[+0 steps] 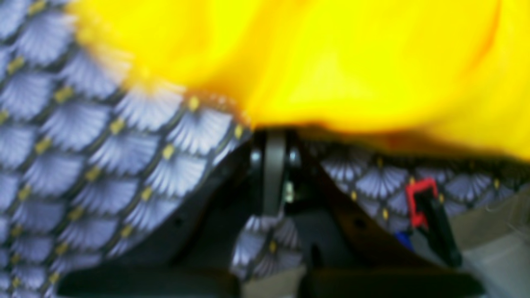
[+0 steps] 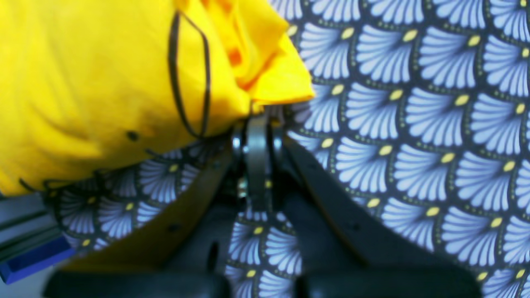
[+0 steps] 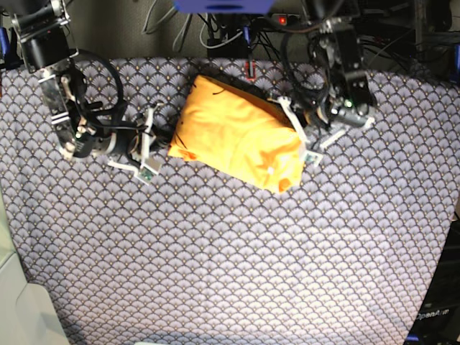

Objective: Fold the T-shirt properly
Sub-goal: 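Grasp the bundle's sides with both grippers and rotate it upright, then lower the rotated bundle and open both grippers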

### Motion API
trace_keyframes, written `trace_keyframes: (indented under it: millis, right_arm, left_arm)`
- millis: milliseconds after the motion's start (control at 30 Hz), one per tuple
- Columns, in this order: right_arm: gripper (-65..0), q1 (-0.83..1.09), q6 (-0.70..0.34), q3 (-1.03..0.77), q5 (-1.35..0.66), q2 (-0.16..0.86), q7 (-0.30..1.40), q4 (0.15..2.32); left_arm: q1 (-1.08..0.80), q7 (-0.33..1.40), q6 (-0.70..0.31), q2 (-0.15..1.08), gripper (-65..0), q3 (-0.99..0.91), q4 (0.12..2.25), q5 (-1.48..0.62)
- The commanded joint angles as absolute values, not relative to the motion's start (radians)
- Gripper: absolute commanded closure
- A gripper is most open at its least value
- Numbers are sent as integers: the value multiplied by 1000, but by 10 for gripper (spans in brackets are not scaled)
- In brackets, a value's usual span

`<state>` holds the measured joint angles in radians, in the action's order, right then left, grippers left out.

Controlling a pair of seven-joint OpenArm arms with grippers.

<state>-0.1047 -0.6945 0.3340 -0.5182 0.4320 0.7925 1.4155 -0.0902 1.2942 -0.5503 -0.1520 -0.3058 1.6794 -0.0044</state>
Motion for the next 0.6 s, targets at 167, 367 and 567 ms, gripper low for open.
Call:
trace_keyframes:
  millis: [167,367,567]
  right_arm:
    - [-1,-70,-698,325,-532,421,777,1452]
    - [-1,28,-698,323,-532,395,780,1587]
    - [-2,88,-698,326,-527,351,819,1673]
  left_arm:
    - [-62,1164,-547,-157,0,-302,1573,-8]
    - [-33,1153,-483,-157,0,-300,1558,-15]
    - [41,1147,-478,-157,0,-300,1547,-15]
